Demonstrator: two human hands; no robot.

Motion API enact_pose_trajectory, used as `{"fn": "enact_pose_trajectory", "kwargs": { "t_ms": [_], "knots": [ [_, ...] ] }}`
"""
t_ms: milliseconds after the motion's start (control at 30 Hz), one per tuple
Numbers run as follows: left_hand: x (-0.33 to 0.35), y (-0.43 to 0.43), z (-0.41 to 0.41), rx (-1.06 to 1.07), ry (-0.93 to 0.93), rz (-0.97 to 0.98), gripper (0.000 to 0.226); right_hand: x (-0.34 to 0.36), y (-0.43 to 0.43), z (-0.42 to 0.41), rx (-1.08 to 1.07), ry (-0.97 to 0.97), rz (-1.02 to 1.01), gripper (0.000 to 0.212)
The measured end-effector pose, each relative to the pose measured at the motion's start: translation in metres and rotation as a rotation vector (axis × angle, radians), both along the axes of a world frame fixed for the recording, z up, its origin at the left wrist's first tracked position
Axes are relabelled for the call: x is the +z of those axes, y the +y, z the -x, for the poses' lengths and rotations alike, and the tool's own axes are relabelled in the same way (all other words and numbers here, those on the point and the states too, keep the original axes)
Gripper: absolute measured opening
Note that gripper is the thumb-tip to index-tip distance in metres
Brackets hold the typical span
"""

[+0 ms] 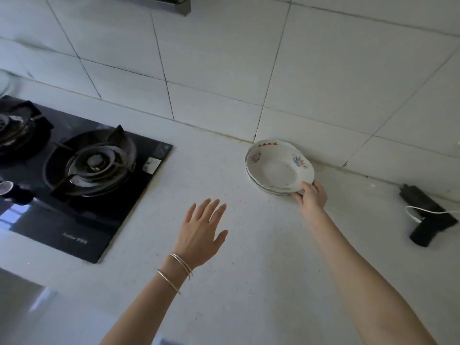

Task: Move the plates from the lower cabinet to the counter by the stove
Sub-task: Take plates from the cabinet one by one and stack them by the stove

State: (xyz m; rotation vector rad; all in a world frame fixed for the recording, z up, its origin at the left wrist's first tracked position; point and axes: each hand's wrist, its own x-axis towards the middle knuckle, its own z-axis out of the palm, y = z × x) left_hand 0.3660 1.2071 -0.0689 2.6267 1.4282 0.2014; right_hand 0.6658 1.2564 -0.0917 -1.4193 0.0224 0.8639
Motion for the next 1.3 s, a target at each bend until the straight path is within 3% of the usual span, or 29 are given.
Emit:
{"fn": "enact_pose_trajectory", "kwargs": {
  "t_ms": [333, 467, 600, 700, 833, 900, 1167, 1300],
  "knots": [
    [-0.025, 0.014, 0.003, 0.018, -0.07, -0.003, 0.059, -0.012, 0.008, -0.006, 0.285, -0.182, 0.052, 0.046],
    [-0.025, 0.015, 0.001, 0.018, -0.108, -0.016, 0.058, -0.02, 0.011, -0.009, 0.288, -0.25, 0.087, 0.04],
    [-0.023, 0.014, -0.001, 0.01, -0.099, -0.01, 0.058, -0.024, 0.02, -0.01, 0.234, -0.462, 0.258, 0.027],
    [-0.018, 0.014, -0.001, 0.014, -0.085, -0.013, 0.058, -0.017, 0.021, -0.009, 0.237, -0.605, 0.342, 0.033],
    [-0.007, 0.011, 0.003, 0.02, -0.083, -0.015, 0.057, 0.004, 0.006, 0.002, 0.397, -0.863, 0.478, 0.048],
    [-0.001, 0.008, 0.008, 0.025, -0.083, -0.028, 0.057, 0.015, -0.006, 0.016, 0.477, -0.907, 0.367, 0.058],
    [0.035, -0.011, 0.052, 0.122, -0.083, -0.079, 0.063, 0.074, -0.055, 0.094, 0.912, -1.186, 0.031, 0.057],
    [0.049, -0.035, 0.098, 0.253, -0.087, -0.112, 0.063, 0.093, -0.065, 0.148, 1.112, -1.513, -0.14, 0.058]
  ]
}}
